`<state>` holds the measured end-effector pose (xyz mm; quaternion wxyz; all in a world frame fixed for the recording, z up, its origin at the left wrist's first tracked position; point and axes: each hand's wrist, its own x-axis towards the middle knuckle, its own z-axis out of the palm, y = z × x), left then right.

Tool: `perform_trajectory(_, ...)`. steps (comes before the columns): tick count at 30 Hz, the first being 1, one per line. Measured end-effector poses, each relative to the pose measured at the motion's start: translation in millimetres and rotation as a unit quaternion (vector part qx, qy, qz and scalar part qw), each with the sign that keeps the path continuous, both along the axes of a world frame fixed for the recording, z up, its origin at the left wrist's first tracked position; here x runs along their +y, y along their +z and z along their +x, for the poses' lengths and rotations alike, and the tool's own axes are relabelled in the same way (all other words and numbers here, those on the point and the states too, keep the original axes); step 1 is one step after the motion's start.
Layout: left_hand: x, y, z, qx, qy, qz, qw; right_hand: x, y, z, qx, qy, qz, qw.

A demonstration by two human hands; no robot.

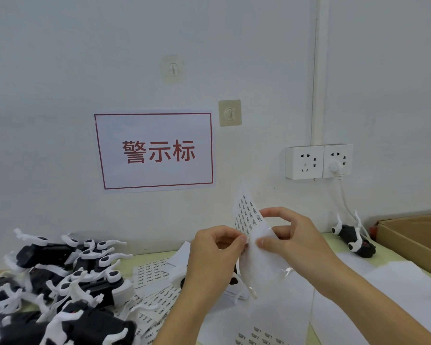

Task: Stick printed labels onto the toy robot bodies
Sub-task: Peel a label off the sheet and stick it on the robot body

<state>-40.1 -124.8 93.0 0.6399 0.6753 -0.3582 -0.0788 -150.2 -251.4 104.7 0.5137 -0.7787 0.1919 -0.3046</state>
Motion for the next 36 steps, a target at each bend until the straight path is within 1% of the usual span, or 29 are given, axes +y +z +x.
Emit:
perform_trajectory(8,0.8,-0.4,0.8,-0.001,-0.029,-0.007,1.000,-1.7,0.5,0.0,0.002,-0.006,0.007,1.000)
perform_trajectory(13,-0.2,-2.5,2.7,-0.046,-0.010,0.017,0.999,-1.0,0.0,-0.3,0.009,-0.005,0.006,1.000)
perform_trajectory(21,1.5,-0.2,3.6,-0.045,0.012,0.015,0.999,-1.4,3.2,-1.7,0.021,0.004,0.010,1.000)
perform_trajectory(25,2.3,1.0,2.3,-0.045,0.004,0.012,0.999,-1.0,3.6,-1.4,0.017,0.003,0.012,1.000)
perform_trajectory(29,2.6,0.6,-0.1,-0.079,-0.012,0.025,0.997,1.3,3.0,-1.7,0.015,0.002,0.003,1.000)
perform_trajectory(32,1.5,-0.9,0.1,-0.104,-0.003,0.041,0.994,2.1,3.5,-1.7,0.018,0.005,-0.004,1.000)
perform_trajectory(36,1.8,-1.6,3.2,-0.094,0.011,0.045,0.995,1.5,3.8,-2.0,0.024,0.006,-0.002,1.000)
